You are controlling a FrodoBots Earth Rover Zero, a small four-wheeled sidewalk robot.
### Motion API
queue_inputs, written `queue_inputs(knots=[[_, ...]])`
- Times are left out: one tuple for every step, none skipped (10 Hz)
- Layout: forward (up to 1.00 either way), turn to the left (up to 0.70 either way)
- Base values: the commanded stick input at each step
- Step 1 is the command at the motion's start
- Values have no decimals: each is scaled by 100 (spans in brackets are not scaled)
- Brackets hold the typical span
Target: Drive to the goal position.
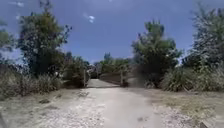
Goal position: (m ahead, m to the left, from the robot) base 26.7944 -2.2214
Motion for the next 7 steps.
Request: queue_inputs(knots=[[45, 0], [45, 27], [45, 27], [45, 27], [45, 27], [45, 27], [45, 27]])
